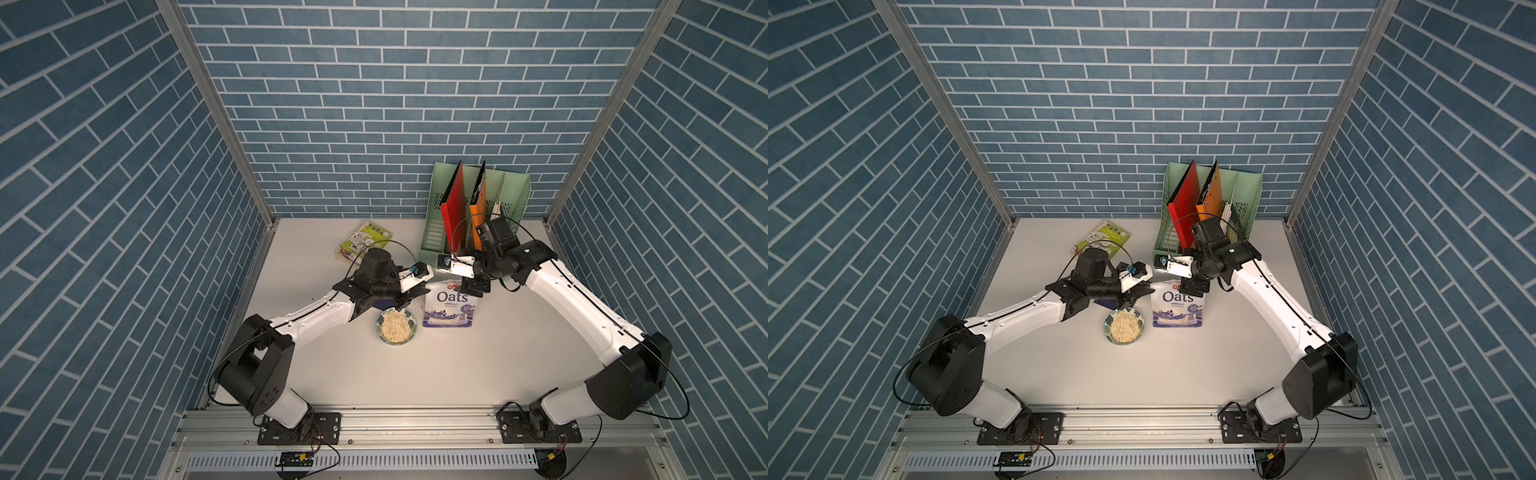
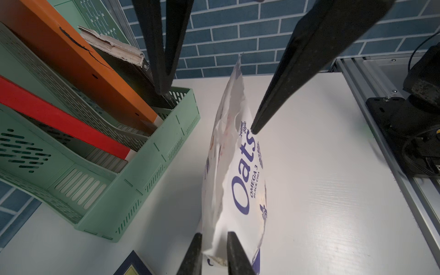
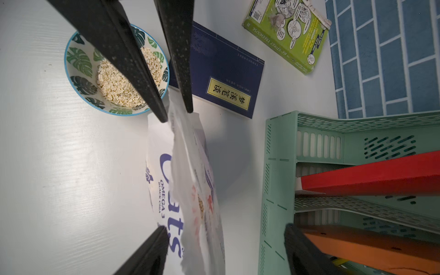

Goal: Pour the oats into the breakfast bowl
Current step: Close the oats bag at the center of the board.

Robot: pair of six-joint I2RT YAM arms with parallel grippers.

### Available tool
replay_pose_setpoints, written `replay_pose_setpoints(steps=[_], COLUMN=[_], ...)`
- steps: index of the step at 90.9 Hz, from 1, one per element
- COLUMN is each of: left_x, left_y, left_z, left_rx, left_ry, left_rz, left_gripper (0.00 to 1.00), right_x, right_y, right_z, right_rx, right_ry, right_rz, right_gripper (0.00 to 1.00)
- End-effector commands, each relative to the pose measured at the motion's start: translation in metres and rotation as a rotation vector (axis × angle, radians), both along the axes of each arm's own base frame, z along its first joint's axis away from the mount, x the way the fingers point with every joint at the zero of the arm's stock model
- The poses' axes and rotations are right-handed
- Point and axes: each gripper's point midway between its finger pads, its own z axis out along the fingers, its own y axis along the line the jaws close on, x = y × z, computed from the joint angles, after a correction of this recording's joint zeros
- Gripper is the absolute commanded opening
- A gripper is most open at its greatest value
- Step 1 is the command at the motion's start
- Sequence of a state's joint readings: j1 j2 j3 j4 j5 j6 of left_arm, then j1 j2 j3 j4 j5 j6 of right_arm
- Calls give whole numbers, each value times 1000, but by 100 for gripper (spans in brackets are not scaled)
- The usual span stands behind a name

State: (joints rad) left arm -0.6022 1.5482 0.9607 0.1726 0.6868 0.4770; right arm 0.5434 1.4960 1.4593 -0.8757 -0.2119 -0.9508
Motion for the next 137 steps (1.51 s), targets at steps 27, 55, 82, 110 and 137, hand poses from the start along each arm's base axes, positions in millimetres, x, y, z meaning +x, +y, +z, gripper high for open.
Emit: replay_pose_setpoints(steps=[27,55,82,110,137], left_x=[-4,-2,-2,2,4], left_y=[-6,-7,-7,-9,-8], left_z=[14,12,5,8,9], left_rx=[-120,-120,-133,-141,-139], left_ry=[4,10,33,27,19], left_rz=[-24,-21,-11,-5,3], left_gripper=[15,22,44,12,0], right_x=[1,-2,-12,-6,1], right_y=[-2,4,23,6,-16], right_z=[-13,-3,-6,-7,-15], right_rx=[-75,-36,2,-66,-106], right_ry=[54,35,47,2,-2], right_rz=[8,43,102,55,11], right_gripper=[44,0,5,6,7])
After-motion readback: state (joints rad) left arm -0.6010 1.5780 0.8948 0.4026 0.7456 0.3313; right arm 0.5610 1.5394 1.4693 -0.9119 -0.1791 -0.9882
